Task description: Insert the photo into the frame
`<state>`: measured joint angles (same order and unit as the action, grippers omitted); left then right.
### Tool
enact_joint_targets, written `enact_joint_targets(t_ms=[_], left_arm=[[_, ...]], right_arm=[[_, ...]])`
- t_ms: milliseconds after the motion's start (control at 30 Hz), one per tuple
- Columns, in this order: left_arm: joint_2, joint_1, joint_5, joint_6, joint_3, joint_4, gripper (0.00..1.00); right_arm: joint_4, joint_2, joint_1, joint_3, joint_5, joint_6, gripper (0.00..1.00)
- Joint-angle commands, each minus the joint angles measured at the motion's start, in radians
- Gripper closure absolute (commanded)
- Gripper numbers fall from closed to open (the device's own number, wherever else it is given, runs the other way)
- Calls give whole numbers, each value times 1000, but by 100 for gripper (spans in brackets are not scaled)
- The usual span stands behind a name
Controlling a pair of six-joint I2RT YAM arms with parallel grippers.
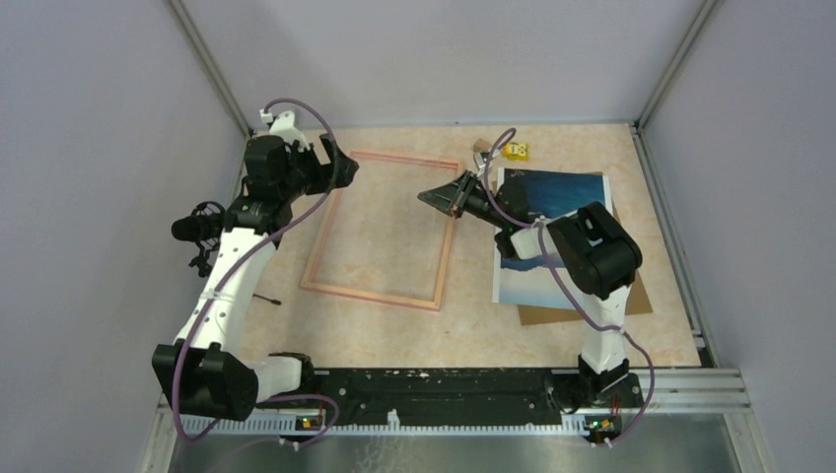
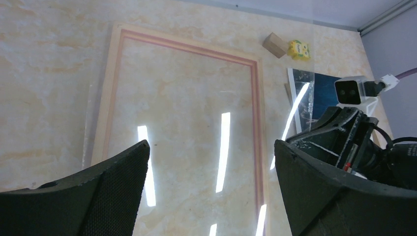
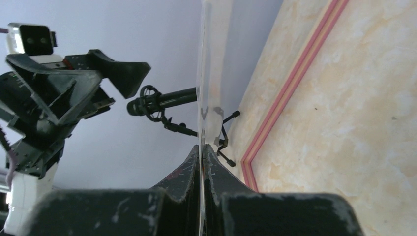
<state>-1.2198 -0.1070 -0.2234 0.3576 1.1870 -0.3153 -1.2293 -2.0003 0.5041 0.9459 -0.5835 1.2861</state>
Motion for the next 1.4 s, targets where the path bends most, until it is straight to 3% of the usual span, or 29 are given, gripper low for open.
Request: enact_joint_targets(t_ms=[0,433,1367], left_arm=[[12,3,-22,13,-13,47,2],[7,11,-54,30,-21,58,2],[6,13,-79,44,-29,68,2]], right_arm=[[-53,-94,24,48,62,5,100],[-110,-220,27,3,108,79,100],[-145,-174,50,-119,140,85,100]])
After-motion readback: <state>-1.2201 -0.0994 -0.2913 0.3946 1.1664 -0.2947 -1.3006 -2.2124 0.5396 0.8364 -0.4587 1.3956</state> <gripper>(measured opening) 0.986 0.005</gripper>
